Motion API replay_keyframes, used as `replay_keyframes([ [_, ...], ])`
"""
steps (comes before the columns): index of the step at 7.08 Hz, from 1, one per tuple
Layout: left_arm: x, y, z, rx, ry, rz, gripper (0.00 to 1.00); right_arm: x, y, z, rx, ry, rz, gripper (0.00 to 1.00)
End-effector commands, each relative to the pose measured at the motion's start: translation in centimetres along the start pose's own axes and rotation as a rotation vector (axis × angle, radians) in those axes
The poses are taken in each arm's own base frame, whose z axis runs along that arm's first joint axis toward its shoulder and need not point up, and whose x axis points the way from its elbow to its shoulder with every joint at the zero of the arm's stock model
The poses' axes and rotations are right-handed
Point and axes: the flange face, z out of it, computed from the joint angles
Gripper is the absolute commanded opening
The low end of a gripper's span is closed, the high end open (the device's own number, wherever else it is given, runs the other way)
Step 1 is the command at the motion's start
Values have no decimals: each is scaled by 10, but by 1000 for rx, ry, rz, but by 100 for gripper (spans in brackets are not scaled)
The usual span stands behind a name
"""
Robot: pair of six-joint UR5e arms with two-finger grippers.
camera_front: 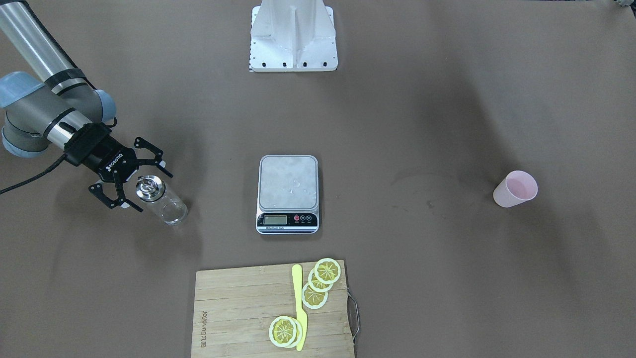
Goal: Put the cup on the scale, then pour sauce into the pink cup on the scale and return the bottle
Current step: 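Lift the glass sauce bottle slightly with the right gripper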
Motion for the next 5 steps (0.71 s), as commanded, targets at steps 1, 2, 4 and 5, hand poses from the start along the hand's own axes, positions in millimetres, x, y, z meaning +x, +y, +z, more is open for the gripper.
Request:
replay_keyframes([
  [1, 0, 0, 0, 0, 0, 1, 99, -1, -1, 7, 4, 10, 2, 97],
  [2, 0, 0, 0, 0, 0, 1, 98, 3, 4, 15, -5, 17, 5, 97],
  [4, 2, -4, -1, 3, -1, 5, 98, 7, 4, 21, -1, 36, 8, 97],
  [5, 2, -4, -1, 3, 0, 3, 99, 5, -4, 24, 19, 38, 25, 96],
])
